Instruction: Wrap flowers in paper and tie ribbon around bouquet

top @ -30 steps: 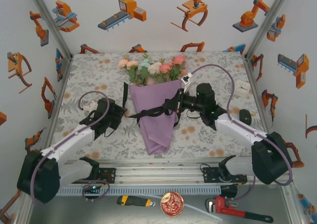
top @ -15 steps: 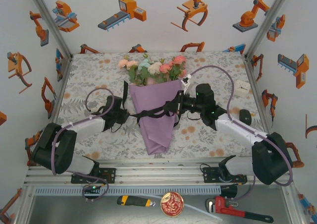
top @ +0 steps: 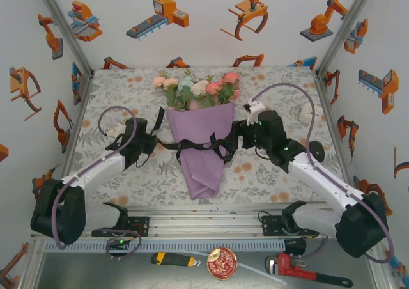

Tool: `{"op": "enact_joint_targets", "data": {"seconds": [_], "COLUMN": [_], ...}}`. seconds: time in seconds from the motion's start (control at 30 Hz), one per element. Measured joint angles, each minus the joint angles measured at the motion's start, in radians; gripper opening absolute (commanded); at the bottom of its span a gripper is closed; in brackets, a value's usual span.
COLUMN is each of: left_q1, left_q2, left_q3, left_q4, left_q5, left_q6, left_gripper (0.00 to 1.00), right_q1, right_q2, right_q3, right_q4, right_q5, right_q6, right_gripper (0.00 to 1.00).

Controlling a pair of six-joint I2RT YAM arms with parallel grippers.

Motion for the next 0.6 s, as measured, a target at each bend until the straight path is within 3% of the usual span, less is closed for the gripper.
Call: {"op": "enact_joint_targets", "data": {"seconds": [0.1,0.17,0.3,0.5,0.6], "left_q1": [0.000,0.000,0.000,0.000,0.000], "left_q2": [0.010,0.021,0.033,0.035,0.035], "left_q3": [0.001,0.001,0.003,0.010,0.010], "left_q4": [-0.008,-0.011,-0.014,-0.015,-0.015], "left_q5": [0.009,0.018,0.031,0.040,0.041], "left_q6": [0.017,0.022,0.023,0.023,0.023], "left_gripper": [0.00,0.00,0.00,0.00,0.00], "right_q1": [-0.001,-0.001,0.002,0.023,0.026], "right_q2": [0.060,0.128,0.246,0.283,0.323], "right_q3": [0.029,0.056,0.097,0.066,0.066], "right_q4": [-0.068,-0.106,-0.190,-0.209,-0.209], "right_q5": [-0.047,-0.062,-0.018,-0.002,-0.002], "right_q6": [-0.049,-0.023,0.177,0.465,0.529], "right_gripper": [0.75,0.69,0.67,0.64,0.50]}}
